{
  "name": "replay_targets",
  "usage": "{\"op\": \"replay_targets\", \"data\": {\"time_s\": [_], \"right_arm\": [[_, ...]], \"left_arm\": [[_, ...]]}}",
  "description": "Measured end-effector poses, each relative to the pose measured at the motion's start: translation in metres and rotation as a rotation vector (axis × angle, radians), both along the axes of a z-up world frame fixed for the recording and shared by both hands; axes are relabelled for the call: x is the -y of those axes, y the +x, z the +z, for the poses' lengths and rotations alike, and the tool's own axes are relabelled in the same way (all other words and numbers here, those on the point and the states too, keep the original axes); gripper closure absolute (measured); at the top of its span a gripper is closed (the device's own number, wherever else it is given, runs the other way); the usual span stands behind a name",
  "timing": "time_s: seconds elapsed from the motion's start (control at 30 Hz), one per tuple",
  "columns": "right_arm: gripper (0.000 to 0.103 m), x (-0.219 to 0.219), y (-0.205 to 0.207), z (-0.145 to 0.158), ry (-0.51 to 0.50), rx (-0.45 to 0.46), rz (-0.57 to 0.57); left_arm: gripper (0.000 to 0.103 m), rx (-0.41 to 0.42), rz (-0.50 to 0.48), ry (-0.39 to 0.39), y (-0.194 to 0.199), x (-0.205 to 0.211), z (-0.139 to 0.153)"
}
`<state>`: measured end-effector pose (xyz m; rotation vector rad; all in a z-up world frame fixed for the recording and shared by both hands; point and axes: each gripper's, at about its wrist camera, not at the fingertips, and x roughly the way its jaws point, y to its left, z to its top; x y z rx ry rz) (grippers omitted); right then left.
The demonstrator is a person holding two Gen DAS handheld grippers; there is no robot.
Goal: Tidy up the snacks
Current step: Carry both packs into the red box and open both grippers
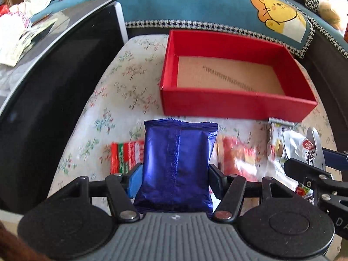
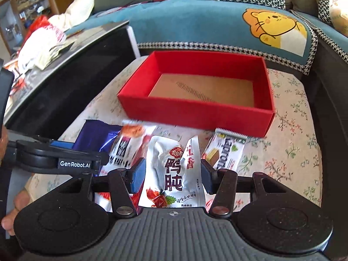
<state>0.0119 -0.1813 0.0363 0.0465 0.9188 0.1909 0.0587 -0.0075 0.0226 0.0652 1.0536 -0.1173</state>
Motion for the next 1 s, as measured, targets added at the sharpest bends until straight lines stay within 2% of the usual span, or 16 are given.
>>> {"op": "replay_targets", "data": {"time_s": [0.53,1.0], "right_arm": [[0.043,0.025,0.063,0.013,0.014,0.064,-0.084],[0.043,0.041,0.102,0.010,0.010,0.076,-0.124]], "left_arm": [[0.000,0.061,-0.022,0.017,0.059,0.035,0.012],[0.000,0.069,-0.002,0.026,0.105,0.049,0.006]]}}
